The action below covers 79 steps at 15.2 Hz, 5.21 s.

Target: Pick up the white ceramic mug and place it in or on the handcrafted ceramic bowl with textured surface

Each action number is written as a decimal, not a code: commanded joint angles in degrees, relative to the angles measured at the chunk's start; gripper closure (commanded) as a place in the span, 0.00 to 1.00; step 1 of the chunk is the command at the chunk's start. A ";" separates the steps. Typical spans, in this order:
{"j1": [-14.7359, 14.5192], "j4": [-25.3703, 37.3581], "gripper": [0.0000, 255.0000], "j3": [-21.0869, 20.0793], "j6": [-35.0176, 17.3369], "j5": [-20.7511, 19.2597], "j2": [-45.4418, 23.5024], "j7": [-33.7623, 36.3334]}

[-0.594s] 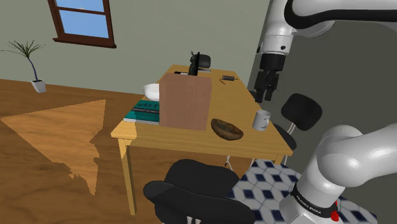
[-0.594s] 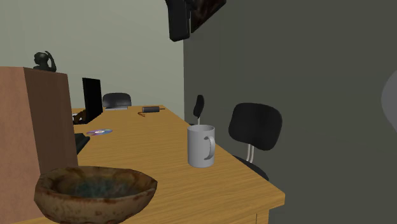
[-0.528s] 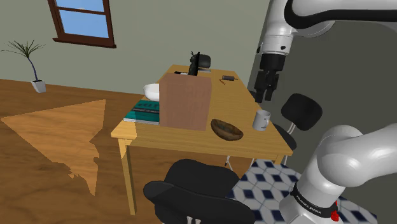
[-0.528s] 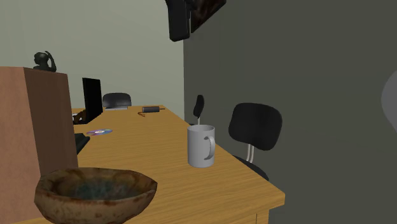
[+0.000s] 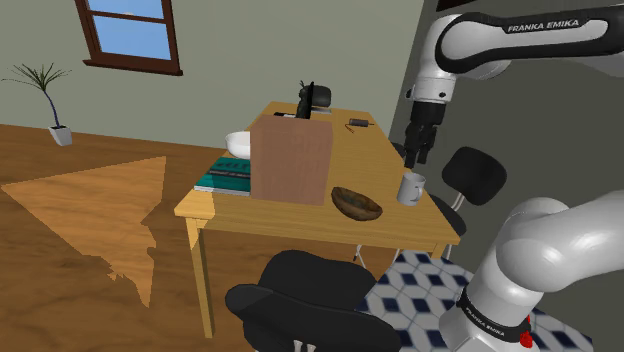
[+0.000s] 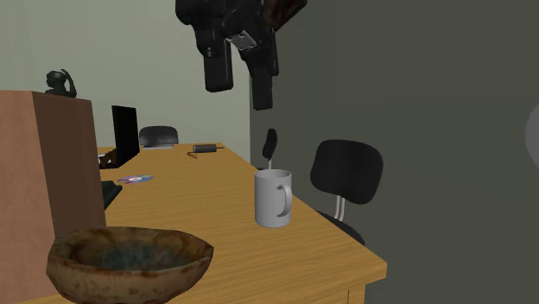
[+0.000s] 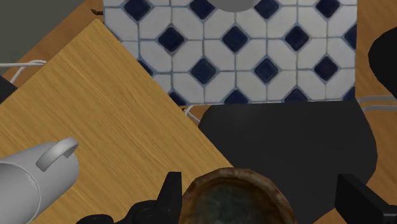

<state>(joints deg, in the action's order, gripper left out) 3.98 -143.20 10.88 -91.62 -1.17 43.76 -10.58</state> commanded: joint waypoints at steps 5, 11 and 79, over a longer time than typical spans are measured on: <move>2.53 -1.10 0.00 6.48 -7.42 -5.92 -5.31 -7.56; 4.03 0.73 0.00 13.18 -15.45 -9.83 -13.65 -14.88; 4.29 23.20 1.00 22.22 -10.58 -9.26 -28.03 -29.27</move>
<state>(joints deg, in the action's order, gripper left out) 8.32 -120.49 33.35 -103.02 -10.38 15.42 -40.07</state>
